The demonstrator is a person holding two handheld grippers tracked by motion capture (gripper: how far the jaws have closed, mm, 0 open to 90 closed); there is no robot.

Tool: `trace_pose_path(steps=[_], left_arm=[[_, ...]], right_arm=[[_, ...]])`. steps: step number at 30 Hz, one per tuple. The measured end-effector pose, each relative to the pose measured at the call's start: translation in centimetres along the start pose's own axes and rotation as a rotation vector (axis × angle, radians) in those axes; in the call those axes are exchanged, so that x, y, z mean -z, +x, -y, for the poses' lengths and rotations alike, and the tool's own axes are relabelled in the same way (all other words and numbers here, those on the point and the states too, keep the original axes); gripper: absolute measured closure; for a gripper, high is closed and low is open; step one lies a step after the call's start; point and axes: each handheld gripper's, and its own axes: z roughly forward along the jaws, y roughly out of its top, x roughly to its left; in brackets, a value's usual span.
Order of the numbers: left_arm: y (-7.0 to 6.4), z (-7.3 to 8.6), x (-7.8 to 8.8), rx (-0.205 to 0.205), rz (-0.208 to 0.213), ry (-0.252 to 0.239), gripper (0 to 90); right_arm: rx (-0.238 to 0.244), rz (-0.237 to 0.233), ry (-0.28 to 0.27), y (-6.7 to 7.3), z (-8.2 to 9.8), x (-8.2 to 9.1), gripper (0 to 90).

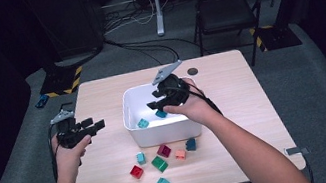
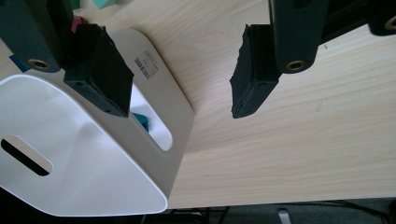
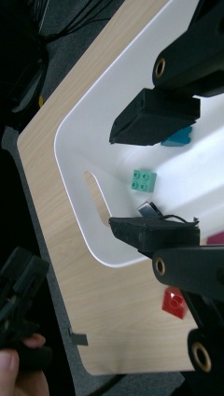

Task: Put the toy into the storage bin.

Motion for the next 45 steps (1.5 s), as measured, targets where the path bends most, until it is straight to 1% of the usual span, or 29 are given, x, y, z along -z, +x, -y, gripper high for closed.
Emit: trace_pose_path(steps=[3, 6, 7, 8, 10, 11, 12, 13, 14, 17, 18, 20, 23, 24, 26, 29, 30, 31, 32, 33, 40, 42, 43, 45], left_arm=[[-0.1, 0.0, -0.1, 0.0, -0.002, 0.001, 38.4], [-0.1, 0.1, -0.1, 0.0, -0.003, 0.002, 38.5], [-0.1, 0.1, -0.1, 0.002, -0.003, 0.004, 38.4], [-0.1, 0.1, -0.1, 0.002, -0.003, 0.004, 38.5], [-0.1, 0.1, -0.1, 0.002, -0.004, 0.003, 38.5], [-0.1, 0.1, -0.1, 0.003, -0.004, 0.003, 38.5], [-0.1, 0.1, -0.1, 0.003, -0.004, 0.003, 38.5], [-0.1, 0.1, -0.1, 0.002, -0.004, 0.009, 38.5], [-0.1, 0.1, -0.1, -0.003, -0.004, 0.008, 38.5], [-0.2, 0.1, -0.2, -0.005, -0.005, 0.008, 38.5], [-0.2, 0.1, -0.2, -0.002, -0.005, 0.01, 38.5], [-0.1, 0.2, -0.2, 0.0, -0.011, 0.003, 38.4], [-0.1, 0.2, -0.2, 0.0, -0.011, 0.003, 38.5], [-0.1, 0.2, -0.2, -0.001, -0.008, 0.007, 38.5], [-0.1, 0.2, -0.2, -0.001, -0.008, 0.007, 38.5], [-0.1, 0.2, -0.2, -0.001, -0.008, 0.007, 38.5], [-0.1, 0.2, -0.2, -0.001, -0.008, 0.007, 38.5], [-0.1, 0.2, -0.2, 0.0, -0.008, 0.008, 38.5], [0.0, 0.2, -0.2, -0.001, -0.009, 0.009, 38.4], [0.0, 0.2, -0.2, -0.001, -0.009, 0.009, 38.4], [-0.1, 0.2, -0.3, -0.003, -0.011, 0.017, 38.5], [-0.1, 0.3, -0.3, -0.001, -0.012, 0.019, 38.5], [-0.1, 0.3, -0.4, 0.001, -0.012, 0.018, 38.4], [-0.1, 0.3, -0.4, 0.0, -0.012, 0.016, 38.4]], right_arm=[[0.006, -0.008, -0.009, 0.7, 0.6, 1.2, 51.8], [0.002, -0.012, -0.031, 1.4, 1.2, 2.3, 51.5], [0.01, -0.015, -0.039, 1.5, 1.4, 2.7, 51.5], [0.004, -0.016, -0.042, 1.8, 1.6, 3.0, 51.5], [0.004, -0.016, -0.048, 2.0, 1.9, 3.2, 51.5], [-0.002, -0.019, -0.06, 2.4, 2.5, 3.5, 51.5], [-0.002, -0.019, -0.06, 2.4, 2.5, 3.5, 51.5], [0.002, -0.019, -0.058, 2.9, 3.2, 3.6, 51.6], [0.015, -0.018, -0.056, 3.0, 3.5, 3.7, 51.6], [0.026, -0.02, -0.049, 3.6, 4.4, 3.6, 51.6], [0.021, -0.02, -0.047, 3.8, 4.7, 3.6, 51.8], [0.028, -0.019, -0.049, 4.0, 5.2, 3.6, 52.0], [0.017, -0.015, -0.052, 4.4, 5.9, 3.7, 52.2], [0.004, -0.014, -0.057, 4.5, 6.2, 3.7, 52.4], [0.007, -0.013, -0.059, 4.7, 6.8, 3.7, 52.9], [-0.006, -0.016, -0.053, 5.0, 7.8, 3.6, 52.9], [-0.013, -0.02, -0.051, 5.0, 8.2, 3.5, 52.8], [-0.009, -0.023, -0.053, 4.8, 8.6, 3.5, 52.8], [-0.025, -0.024, -0.052, 4.9, 8.9, 3.5, 52.8], [-0.026, -0.025, -0.05, 4.8, 9.3, 3.5, 52.8], [-0.067, -0.006, -0.037, 4.3, 12.1, 3.2, 52.8], [-0.076, -0.003, -0.031, 4.2, 12.9, 2.9, 53.1], [-0.074, 0.001, -0.027, 4.2, 13.3, 2.7, 53.1], [-0.087, 0.01, -0.013, 4.1, 14.2, 2.3, 53.1]])
